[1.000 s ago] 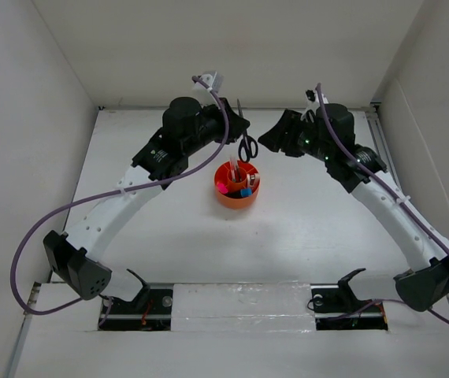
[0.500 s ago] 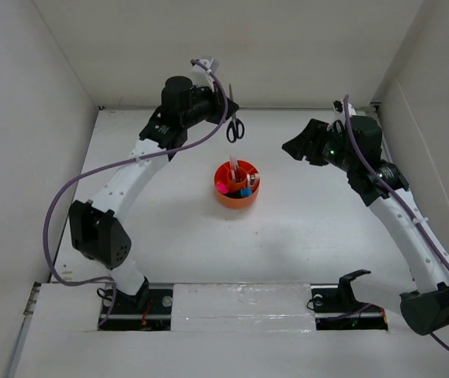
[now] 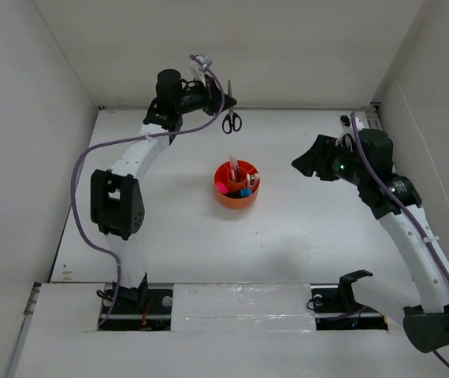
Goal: Sort the stationery into containers
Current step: Place the scissors in the storage box.
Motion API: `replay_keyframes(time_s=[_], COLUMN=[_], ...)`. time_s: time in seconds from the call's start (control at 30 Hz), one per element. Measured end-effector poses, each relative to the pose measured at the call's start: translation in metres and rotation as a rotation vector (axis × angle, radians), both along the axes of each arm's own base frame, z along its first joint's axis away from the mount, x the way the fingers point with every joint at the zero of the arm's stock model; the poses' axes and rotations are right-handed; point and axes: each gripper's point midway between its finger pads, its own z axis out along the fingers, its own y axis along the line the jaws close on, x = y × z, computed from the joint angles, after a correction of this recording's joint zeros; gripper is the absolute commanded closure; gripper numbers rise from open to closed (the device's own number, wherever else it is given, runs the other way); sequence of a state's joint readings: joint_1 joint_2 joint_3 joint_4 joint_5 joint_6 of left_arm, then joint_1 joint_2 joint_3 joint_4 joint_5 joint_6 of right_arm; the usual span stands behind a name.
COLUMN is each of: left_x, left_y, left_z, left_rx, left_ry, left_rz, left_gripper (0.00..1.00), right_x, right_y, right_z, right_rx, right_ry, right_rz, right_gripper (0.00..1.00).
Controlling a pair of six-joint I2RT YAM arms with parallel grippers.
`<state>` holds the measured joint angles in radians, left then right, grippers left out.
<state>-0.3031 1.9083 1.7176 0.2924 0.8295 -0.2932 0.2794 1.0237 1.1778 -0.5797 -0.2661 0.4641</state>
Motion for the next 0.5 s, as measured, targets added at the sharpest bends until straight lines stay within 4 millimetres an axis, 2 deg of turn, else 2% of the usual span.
replay_keyframes(time_s=[0.13,0.37,0.5], left_x=[-0.002,-0.009,-0.015], left_y=[-0.008,-0.021,-0.023], left_z=[-0.021,-0.034,-0.052], left_rx=[0.03,-0.009,-0.024], left_ry=[-0.013,-0.072,-0.06], left_rz=[-0.074,-0.224,-0.264], left_gripper=[1.0,1.0,1.0], right_x=[-0.008,-0.016,-0.019], right_y=[-0.005,-0.008,-0.01], right_z=[-0.007,-0.017,-0.014], right_rx=[-0.029,-0.056,-0.073], right_ry=[0.029,0.075,0.075], right_rz=[0.003,0.01,0.015], right_gripper=[0.32,0.32,0.32])
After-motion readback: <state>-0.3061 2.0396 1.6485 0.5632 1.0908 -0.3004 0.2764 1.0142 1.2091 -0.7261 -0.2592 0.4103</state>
